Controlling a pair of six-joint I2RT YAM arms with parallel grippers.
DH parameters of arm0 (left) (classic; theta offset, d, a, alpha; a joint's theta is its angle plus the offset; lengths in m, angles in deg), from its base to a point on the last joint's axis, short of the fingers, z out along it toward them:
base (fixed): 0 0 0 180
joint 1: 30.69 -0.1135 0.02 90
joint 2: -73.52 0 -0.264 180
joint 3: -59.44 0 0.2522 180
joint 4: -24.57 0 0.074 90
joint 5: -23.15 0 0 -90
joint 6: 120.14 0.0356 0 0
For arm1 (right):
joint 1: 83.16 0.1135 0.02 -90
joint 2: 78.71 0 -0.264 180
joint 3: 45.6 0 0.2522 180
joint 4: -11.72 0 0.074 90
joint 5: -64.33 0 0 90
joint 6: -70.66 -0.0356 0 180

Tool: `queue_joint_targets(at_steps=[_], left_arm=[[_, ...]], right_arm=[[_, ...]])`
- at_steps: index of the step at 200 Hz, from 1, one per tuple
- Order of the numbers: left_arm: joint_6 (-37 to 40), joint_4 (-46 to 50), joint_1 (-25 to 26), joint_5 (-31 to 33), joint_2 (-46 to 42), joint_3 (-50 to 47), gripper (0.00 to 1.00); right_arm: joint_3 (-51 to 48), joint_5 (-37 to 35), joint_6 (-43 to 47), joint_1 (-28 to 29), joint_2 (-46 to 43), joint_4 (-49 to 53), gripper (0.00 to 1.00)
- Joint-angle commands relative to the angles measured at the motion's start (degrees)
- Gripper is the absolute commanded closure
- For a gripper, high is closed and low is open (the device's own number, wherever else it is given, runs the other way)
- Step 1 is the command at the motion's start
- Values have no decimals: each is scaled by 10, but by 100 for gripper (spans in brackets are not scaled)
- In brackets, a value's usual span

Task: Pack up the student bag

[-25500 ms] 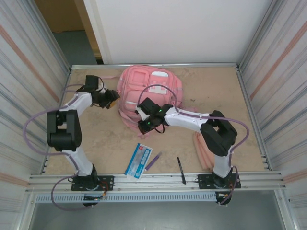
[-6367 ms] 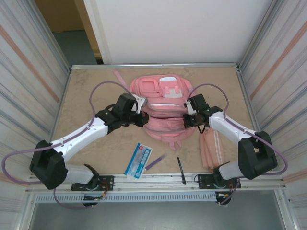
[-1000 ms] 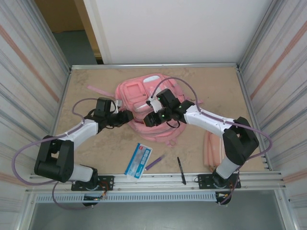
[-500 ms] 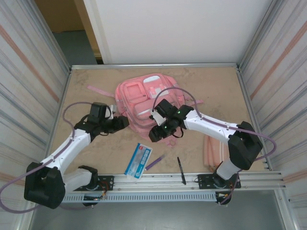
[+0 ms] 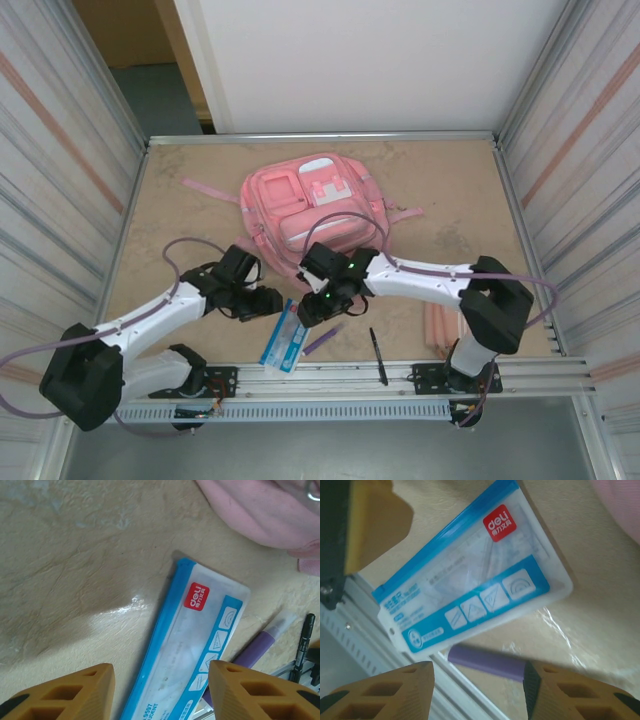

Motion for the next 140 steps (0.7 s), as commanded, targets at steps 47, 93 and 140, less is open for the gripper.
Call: queue_joint_targets(at_steps=[47, 93, 140], left_arm=[[-38, 11, -51, -43, -45, -52, 48], [-86, 57, -74, -5, -111, -77, 48], [-105, 41, -83, -53, -161, -111, 48]], right_arm=[[3, -43, -7, 27, 95, -84, 56], [44, -25, 8, 30, 143, -114, 62], [97, -3, 20, 29, 182, -138, 64]])
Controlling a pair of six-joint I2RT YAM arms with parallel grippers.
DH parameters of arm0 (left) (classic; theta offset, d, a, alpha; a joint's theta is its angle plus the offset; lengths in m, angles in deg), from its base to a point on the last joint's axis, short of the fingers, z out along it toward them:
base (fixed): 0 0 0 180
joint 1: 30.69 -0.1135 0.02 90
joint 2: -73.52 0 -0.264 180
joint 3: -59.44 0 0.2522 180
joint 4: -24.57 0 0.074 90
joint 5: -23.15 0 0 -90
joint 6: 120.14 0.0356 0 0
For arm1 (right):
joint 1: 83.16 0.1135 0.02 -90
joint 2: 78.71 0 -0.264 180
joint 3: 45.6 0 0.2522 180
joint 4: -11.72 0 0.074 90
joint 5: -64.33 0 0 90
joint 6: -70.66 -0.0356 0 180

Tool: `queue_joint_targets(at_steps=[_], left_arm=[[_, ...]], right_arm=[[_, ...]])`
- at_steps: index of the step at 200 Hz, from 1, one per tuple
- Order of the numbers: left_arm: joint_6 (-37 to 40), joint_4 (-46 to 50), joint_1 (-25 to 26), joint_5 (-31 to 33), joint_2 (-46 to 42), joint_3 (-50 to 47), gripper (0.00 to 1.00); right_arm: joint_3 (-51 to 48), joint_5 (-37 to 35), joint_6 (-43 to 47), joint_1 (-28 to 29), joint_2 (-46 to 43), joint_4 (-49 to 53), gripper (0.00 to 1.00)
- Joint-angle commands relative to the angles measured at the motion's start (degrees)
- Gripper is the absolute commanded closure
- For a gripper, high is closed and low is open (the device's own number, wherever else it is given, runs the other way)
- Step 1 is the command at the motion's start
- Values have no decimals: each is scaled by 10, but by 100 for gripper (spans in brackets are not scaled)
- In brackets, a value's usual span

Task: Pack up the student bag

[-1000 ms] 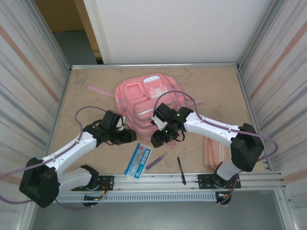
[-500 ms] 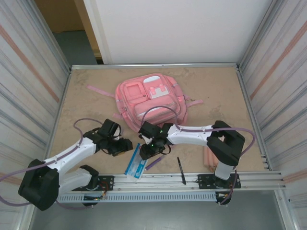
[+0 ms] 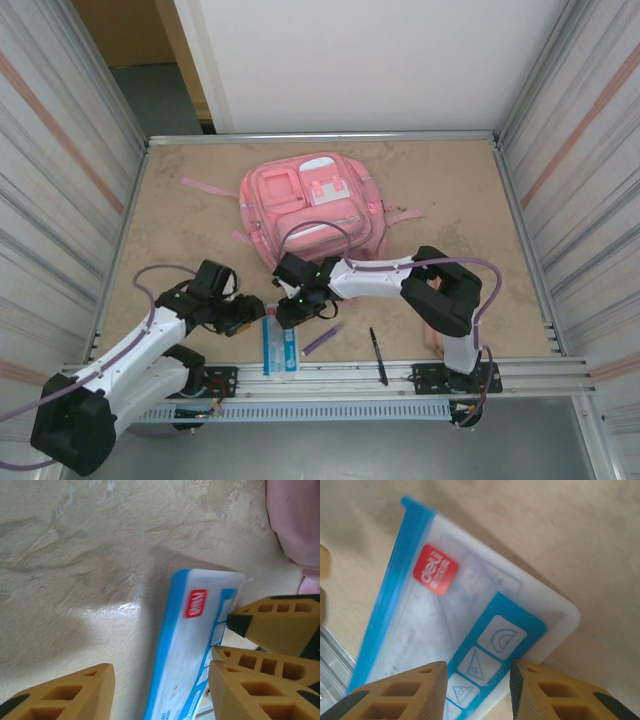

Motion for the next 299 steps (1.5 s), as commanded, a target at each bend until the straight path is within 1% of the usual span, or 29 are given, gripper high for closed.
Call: queue_joint_targets(at_steps=[1, 20, 47, 81, 97, 105, 117, 130, 144, 155, 169, 176, 184, 194, 216, 231, 260, 286, 292, 299], left_arm=[[-21, -1, -2, -33, -11, -19, 48], [-24, -29, -2, -65, -3, -33, 48], [-25, -23, -3, -41, 7, -40, 48], [-51, -59, -3, -51, 10, -59, 50], [-52, -23, -3, -41, 4, -51, 50], [-54, 10, -3, -20, -6, -42, 50], [-74, 54, -3, 15, -31, -37, 48], [-92, 64, -3, 29, -58, -40, 47], [-113, 66, -3, 26, -74, -48, 47], [-129, 51, -3, 9, -76, -62, 47], [-147, 9, -3, -21, -73, -85, 47], [-156, -28, -1, -35, -70, -97, 47], [-166, -61, -1, -46, -67, -107, 49], [-171, -94, 0, -53, -63, -109, 54], [-156, -101, 0, -34, -46, -88, 65], [-147, -125, -1, -41, -30, -77, 74], [-131, -136, 0, -48, -10, -55, 76], [-120, -126, -1, -38, -5, -42, 86], [-119, -126, -1, -38, -4, -41, 89], [-118, -129, -1, -40, -2, -39, 94]], right_arm=[[29, 11, 19, 2, 28, -26, 64], [32, 19, 18, 3, 42, -33, 65], [18, 27, 17, 2, 52, -40, 66], [5, 22, 16, 3, 44, -43, 66], [7, 19, 16, 2, 45, -39, 67], [7, 16, 14, 2, 45, -38, 67], [5, 16, 12, 2, 44, -40, 67], [3, 13, 11, 3, 43, -41, 69], [4, 8, 7, 3, 45, -37, 70], [5, 8, 6, 2, 43, -34, 70], [4, 12, 7, 2, 42, -33, 71], [3, 13, 8, 2, 43, -34, 71], [4, 17, 8, 2, 44, -34, 72], [5, 22, 9, 2, 47, -35, 72], [5, 35, 7, 2, 48, -40, 73], [4, 39, 8, 2, 46, -42, 73], [-6, 44, 1, 3, 36, -53, 74], [-14, 38, -2, 2, 26, -62, 74], [-17, 40, -2, 2, 23, -66, 72], [-21, 47, 3, 2, 19, -75, 66]])
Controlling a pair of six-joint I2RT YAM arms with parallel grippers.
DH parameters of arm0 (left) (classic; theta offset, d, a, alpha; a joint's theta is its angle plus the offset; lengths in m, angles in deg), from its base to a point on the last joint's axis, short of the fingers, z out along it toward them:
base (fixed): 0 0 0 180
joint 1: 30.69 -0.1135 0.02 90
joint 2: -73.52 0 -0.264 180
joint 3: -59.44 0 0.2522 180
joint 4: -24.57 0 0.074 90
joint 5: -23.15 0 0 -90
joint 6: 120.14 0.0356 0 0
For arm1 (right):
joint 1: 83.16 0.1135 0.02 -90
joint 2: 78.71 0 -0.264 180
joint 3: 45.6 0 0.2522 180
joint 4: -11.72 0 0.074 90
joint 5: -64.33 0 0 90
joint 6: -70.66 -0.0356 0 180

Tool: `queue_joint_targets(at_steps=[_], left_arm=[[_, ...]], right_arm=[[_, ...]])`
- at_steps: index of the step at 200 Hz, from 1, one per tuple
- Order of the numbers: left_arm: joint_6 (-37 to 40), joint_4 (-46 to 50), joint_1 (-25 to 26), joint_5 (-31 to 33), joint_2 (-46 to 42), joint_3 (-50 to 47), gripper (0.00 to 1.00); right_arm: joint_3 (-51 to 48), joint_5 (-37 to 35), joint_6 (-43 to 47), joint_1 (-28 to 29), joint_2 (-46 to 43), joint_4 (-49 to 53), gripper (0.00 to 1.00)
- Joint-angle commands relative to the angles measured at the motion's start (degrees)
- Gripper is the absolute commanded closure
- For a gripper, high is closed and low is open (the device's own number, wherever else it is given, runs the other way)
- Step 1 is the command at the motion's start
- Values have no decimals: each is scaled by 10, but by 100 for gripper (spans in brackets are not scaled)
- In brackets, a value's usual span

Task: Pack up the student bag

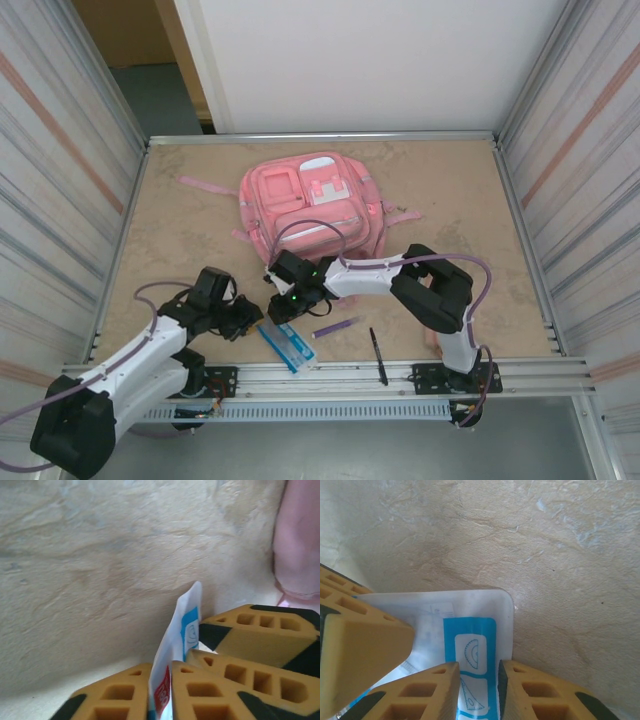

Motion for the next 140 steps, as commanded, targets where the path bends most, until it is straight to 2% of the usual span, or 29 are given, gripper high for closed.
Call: queue_joint_targets(at_steps=[1, 8, 40, 70, 76, 80, 111, 140], left_arm=[[19, -19, 3, -8, 7, 22, 94], [22, -18, 2, -9, 8, 26, 100], [59, 61, -9, 22, 0, 87, 100], [90, 136, -23, 65, 2, 180, 100], [92, 147, -25, 71, 5, 197, 100], [92, 152, -25, 76, 6, 207, 100], [54, 144, -25, 86, 8, 234, 100], [22, 138, -25, 64, 13, 243, 100]], right_arm=[[-25, 18, 2, 5, -8, -2, 65], [-28, 28, 16, 6, -17, -9, 60], [-23, -5, 91, -7, -94, 32, 49], [-34, -48, 172, 2, -185, 74, 30], [-34, -56, 180, 5, -197, 83, 15], [-33, -61, 181, 9, -206, 88, 1], [-23, -130, 173, 58, -242, 97, 1], [21, -330, 155, 108, -203, 118, 1]])
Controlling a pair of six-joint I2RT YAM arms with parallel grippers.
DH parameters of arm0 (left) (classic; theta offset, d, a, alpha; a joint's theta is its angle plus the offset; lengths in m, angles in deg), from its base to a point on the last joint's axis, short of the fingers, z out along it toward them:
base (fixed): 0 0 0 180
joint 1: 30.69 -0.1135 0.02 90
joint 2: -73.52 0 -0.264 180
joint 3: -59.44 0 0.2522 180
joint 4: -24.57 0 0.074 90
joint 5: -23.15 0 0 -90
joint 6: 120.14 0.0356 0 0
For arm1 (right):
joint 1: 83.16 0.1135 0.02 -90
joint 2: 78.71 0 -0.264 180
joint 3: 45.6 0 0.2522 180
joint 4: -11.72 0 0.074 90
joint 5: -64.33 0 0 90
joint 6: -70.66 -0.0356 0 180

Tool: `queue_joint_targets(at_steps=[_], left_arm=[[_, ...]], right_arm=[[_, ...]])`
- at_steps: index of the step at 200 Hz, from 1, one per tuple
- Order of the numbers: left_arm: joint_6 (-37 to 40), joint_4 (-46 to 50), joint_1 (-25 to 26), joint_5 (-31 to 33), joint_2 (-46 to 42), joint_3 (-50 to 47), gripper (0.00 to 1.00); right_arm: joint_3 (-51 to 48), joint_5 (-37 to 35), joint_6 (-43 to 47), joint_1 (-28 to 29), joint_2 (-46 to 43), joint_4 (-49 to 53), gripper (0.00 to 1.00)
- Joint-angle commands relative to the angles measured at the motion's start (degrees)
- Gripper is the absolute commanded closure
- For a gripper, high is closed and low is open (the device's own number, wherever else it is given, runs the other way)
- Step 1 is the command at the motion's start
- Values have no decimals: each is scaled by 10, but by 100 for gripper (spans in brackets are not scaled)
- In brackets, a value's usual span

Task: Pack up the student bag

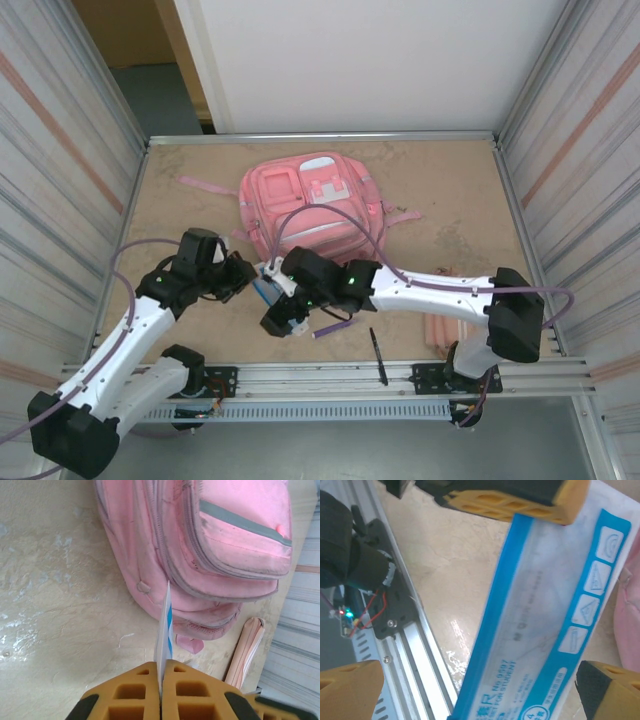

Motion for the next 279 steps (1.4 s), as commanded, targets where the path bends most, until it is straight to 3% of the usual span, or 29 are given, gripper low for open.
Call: queue_joint_targets(at_steps=[1, 17, 34, 64, 82, 107, 132, 157, 180, 194, 224, 235, 264, 279], left_arm=[[-29, 19, -2, -6, 5, 15, 100], [-32, 15, -2, -23, 6, 18, 100], [-26, 18, -3, -36, 1, 29, 100], [-38, 57, -21, -26, -6, 46, 100], [-69, 7, -30, -64, -17, 21, 100], [-36, -81, -38, -97, -26, 4, 100], [27, -149, -65, -171, -19, 7, 100], [66, -214, -71, -230, -3, 24, 100], [77, -280, -72, -302, 21, 47, 100], [80, -312, -72, -337, 37, 61, 100], [70, -374, -71, -384, 60, 73, 100], [67, -392, -69, -399, 64, 76, 100], [84, -392, -65, -408, 73, 83, 100], [84, -393, -64, -411, 81, 80, 100]], right_arm=[[42, -194, -1, 31, 36, 46, 1], [67, -289, -34, 37, 70, 77, 1], [72, -321, -57, 43, 80, 94, 1], [38, -271, -66, 45, 50, 76, 1], [39, -260, -74, 44, 45, 82, 1], [10, -81, -17, 19, -13, 36, 1], [-11, 153, 7, -114, -74, 53, 1], [-46, 280, -6, -221, -128, 35, 1], [-69, 394, -27, -286, -145, 10, 0], [-86, 476, -53, -314, -149, -28, 5], [-96, 535, -91, -322, -137, -70, 16], [-108, 560, -133, -326, -137, -122, 26], [-134, 588, -212, -331, -146, -227, 36], [-137, 597, -253, -329, -144, -272, 49]])
